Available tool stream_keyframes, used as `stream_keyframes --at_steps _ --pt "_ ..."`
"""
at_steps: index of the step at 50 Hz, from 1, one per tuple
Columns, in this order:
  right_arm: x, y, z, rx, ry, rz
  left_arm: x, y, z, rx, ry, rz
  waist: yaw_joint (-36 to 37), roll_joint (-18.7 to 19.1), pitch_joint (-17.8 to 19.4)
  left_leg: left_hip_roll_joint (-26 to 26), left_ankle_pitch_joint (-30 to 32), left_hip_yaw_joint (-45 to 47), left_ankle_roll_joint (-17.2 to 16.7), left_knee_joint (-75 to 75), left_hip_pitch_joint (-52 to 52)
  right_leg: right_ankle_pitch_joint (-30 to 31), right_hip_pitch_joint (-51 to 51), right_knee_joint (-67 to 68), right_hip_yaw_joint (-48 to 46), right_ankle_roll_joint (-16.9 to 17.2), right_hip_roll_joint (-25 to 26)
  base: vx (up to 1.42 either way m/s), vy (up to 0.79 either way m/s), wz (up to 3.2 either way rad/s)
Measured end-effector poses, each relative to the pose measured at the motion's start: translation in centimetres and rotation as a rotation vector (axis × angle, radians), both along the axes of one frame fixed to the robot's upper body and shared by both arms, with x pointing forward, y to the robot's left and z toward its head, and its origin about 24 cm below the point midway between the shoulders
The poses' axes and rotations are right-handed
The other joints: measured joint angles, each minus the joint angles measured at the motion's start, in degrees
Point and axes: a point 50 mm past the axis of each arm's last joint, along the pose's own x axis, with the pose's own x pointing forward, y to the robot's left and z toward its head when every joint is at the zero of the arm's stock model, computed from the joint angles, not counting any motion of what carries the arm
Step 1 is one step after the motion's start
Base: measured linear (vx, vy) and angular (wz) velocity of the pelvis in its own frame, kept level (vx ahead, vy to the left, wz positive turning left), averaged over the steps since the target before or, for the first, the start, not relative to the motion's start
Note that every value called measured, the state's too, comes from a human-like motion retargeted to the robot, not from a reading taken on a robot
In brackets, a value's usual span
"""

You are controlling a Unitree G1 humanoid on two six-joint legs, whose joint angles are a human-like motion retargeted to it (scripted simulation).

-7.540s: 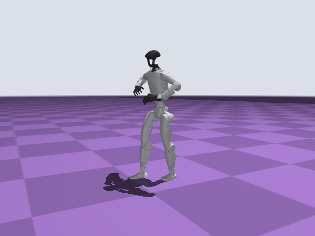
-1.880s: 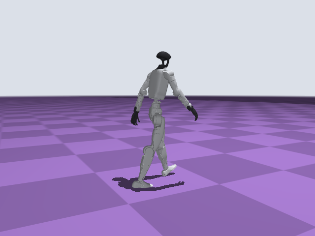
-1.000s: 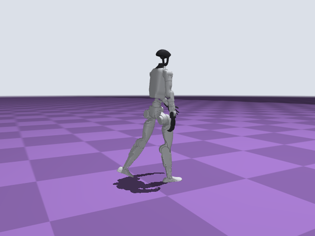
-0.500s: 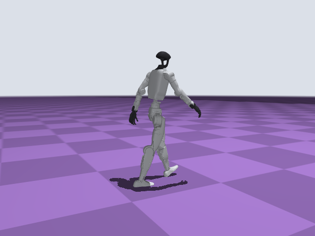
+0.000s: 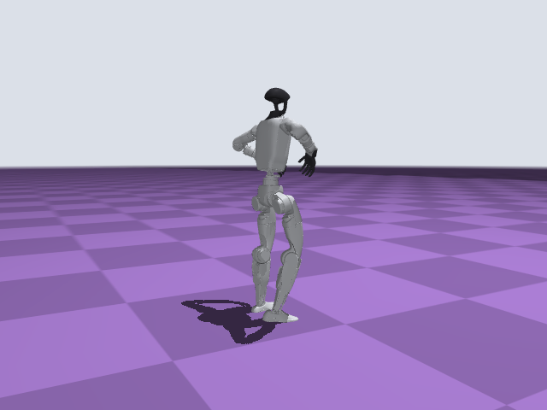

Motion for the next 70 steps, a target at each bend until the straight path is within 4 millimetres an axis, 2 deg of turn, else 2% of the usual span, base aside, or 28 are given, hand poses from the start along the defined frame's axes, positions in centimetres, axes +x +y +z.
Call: stream_keyframes --at_steps 5,8,10,13,17,21,25,28,32,35,37,40,43,46,48,50,53,55,60,62,65,68,70 --pt "1.1 1.6 0.9 0.005 -0.288 0.072 0.3 -2.0 0.5 -0.103 -0.191 0.010 -5.50 -3.18 2.82 -4.48 -3.29 -3.36 1.52 -1.01 3.17 8.24 -0.17 -22.57 2.98 5.35 -3.14 0.28 -0.09 0.64" --pt "1.6 2.0 0.5 0.004 -0.426 0.095 0.9 -2.3 0.3 -0.108 -0.331 0.024 -7.09 -4.32 4.09 -5.61 -4.72 -4.24 1.30 -1.73 5.63 15.34 -1.00 -29.95 3.61 9.16 -4.51 0.31 -0.12 0.32" --pt "1.6 2.3 0.5 0.022 -0.483 0.113 1.0 -2.4 0.2 -0.096 -0.404 0.015 -7.67 -4.21 4.45 -4.45 -5.58 -4.40 0.14 -2.05 7.20 17.30 -2.31 -31.39 4.02 10.63 -3.47 0.34 -0.27 0.15" --pt "1.7 2.8 0.7 0.051 -0.544 0.148 1.1 -2.7 0.2 -0.075 -0.494 -0.016 -8.47 -2.97 4.57 -1.80 -6.78 -4.39 -1.53 -2.33 8.87 15.65 -3.85 -31.39 4.10 10.63 -1.08 0.37 -0.30 0.12" --pt "2.1 3.2 1.1 0.069 -0.602 0.193 1.4 -3.2 0.1 -0.052 -0.577 -0.055 -9.98 -1.60 3.90 -0.92 -8.17 -5.30 -1.13 -1.84 10.37 14.87 -2.72 -31.39 1.62 10.63 -1.17 0.43 -0.19 0.22" --pt "2.8 3.5 1.6 0.084 -0.668 0.207 2.0 -3.3 -0.2 -0.024 -0.640 -0.053 -9.67 -1.05 2.88 -0.69 -8.65 -4.81 0.46 0.17 11.80 15.40 -0.28 -31.39 0.28 10.63 -1.07 0.47 -0.23 -0.08" --pt "3.4 3.5 1.8 0.082 -0.733 0.203 2.5 -3.0 -0.5 0.009 -0.680 -0.010 -7.41 -1.82 2.19 -1.40 -6.24 -3.21 4.12 6.99 12.06 13.06 3.27 -31.39 3.02 10.63 -1.40 0.51 -0.22 -0.45" --pt "3.7 3.6 1.9 0.087 -0.753 0.194 2.6 -2.8 -1.0 0.053 -0.703 0.002 -5.62 -4.43 1.51 -3.06 -2.43 -2.92 8.55 21.53 6.39 11.19 5.91 -31.36 5.11 10.63 -3.07 0.48 -0.23 -0.44" --pt "3.8 4.0 1.8 0.139 -0.736 0.179 2.8 -2.7 -1.5 0.095 -0.755 0.006 -4.91 -6.71 -1.56 -5.09 -0.94 -3.41 13.04 44.58 -9.01 8.95 5.86 -30.50 5.95 10.63 -4.83 0.42 -0.14 -0.10" --pt "3.9 4.2 1.6 0.152 -0.742 0.182 2.9 -2.9 -1.5 0.081 -0.794 0.029 -3.55 -7.88 -2.97 -5.62 -2.66 -0.64 14.84 50.12 -16.26 7.46 5.94 -30.17 7.20 10.63 -5.39 0.41 -0.11 -0.37" --pt "4.2 4.3 1.4 0.145 -0.769 0.188 3.1 -3.0 -1.5 0.058 -0.820 0.049 -2.31 -8.76 -3.39 -5.55 -3.37 1.93 15.06 48.06 -19.15 6.61 6.02 -30.07 8.37 10.63 -5.48 0.40 -0.13 -0.53" --pt "4.7 4.4 1.1 0.128 -0.829 0.193 3.5 -3.2 -1.2 0.017 -0.853 0.082 -0.66 -9.79 -3.52 -5.54 -2.89 5.19 13.82 38.63 -21.42 5.37 6.35 -29.96 9.92 10.63 -5.23 0.40 -0.11 -0.50" --pt "5.1 4.3 0.9 0.126 -0.896 0.189 3.9 -3.3 -1.0 -0.015 -0.874 0.108 0.67 -9.21 -2.55 -5.21 2.02 8.40 11.13 21.84 -19.80 3.82 8.10 -29.70 10.83 10.63 -4.34 0.44 0.02 -0.44" --pt "5.0 4.3 0.6 0.153 -0.935 0.186 3.9 -3.4 -0.9 -0.031 -0.879 0.107 1.91 -6.26 -0.18 -3.91 9.07 10.95 7.43 5.36 -15.98 1.55 12.63 -29.12 11.35 10.63 -2.25 0.50 0.18 -0.47" --pt "4.8 4.3 0.5 0.174 -0.943 0.191 3.6 -3.5 -0.9 -0.042 -0.879 0.096 2.53 -3.91 1.73 -2.47 12.24 11.61 3.81 -2.72 -13.99 -0.20 16.47 -28.69 11.65 9.88 -0.23 0.54 0.14 -0.40" --pt "4.4 4.3 0.3 0.187 -0.936 0.201 3.2 -3.6 -1.0 -0.056 -0.872 0.081 2.89 -2.47 3.00 -1.06 11.79 11.51 -0.09 -6.35 -14.00 -1.85 19.92 -28.33 11.86 8.83 1.26 0.55 0.06 -0.28" --pt "3.9 4.3 0.1 0.195 -0.924 0.217 2.8 -3.8 -1.1 -0.080 -0.868 0.066 3.23 -2.59 3.40 -0.40 6.90 11.17 -2.70 -6.35 -15.76 -3.55 23.12 -27.89 11.86 8.36 1.19 0.56 0.07 -0.18" --pt "3.5 4.4 -0.3 0.196 -0.908 0.221 2.3 -3.9 -1.4 -0.089 -0.853 0.068 3.77 -3.21 2.59 -0.40 5.39 11.72 -2.82 -6.35 -15.36 -4.18 24.54 -27.21 12.14 7.99 0.81 0.58 0.10 -0.24" --pt "4.1 4.2 -0.5 0.153 -0.970 0.227 3.2 -3.8 -0.7 -0.094 -0.877 0.089 4.29 -3.43 1.36 1.05 9.13 12.57 -1.44 -6.35 -12.29 -2.37 25.54 -22.66 13.16 4.22 2.22 0.63 0.14 -0.13" --pt "4.0 4.1 -0.8 0.137 -0.973 0.234 3.1 -3.9 -0.8 -0.094 -0.864 0.089 4.39 -3.26 0.63 1.74 9.88 12.23 -1.29 -6.35 -9.90 0.74 25.71 -18.58 13.18 3.15 2.79 0.70 0.19 -0.07" --pt "3.4 4.0 -1.2 0.136 -0.938 0.248 2.6 -4.1 -1.2 -0.098 -0.827 0.068 4.63 -2.46 -0.61 3.18 8.41 11.40 -1.10 -6.35 -5.61 8.96 23.01 -7.03 11.85 2.90 3.76 0.68 0.22 -0.04" --pt "3.0 4.2 -1.6 0.155 -0.882 0.252 2.4 -4.6 -1.6 -0.108 -0.816 0.043 4.93 -2.04 -2.36 4.06 5.82 10.57 -0.16 -6.35 -3.54 16.96 12.66 12.04 8.63 3.71 3.02 0.59 0.22 -0.01" --pt "2.9 4.3 -1.7 0.166 -0.861 0.248 2.5 -4.8 -1.6 -0.112 -0.825 0.044 4.86 -2.04 -3.00 3.95 4.40 10.01 0.43 -6.34 -2.67 19.20 5.20 23.03 6.50 2.93 1.50 0.52 0.21 0.09"
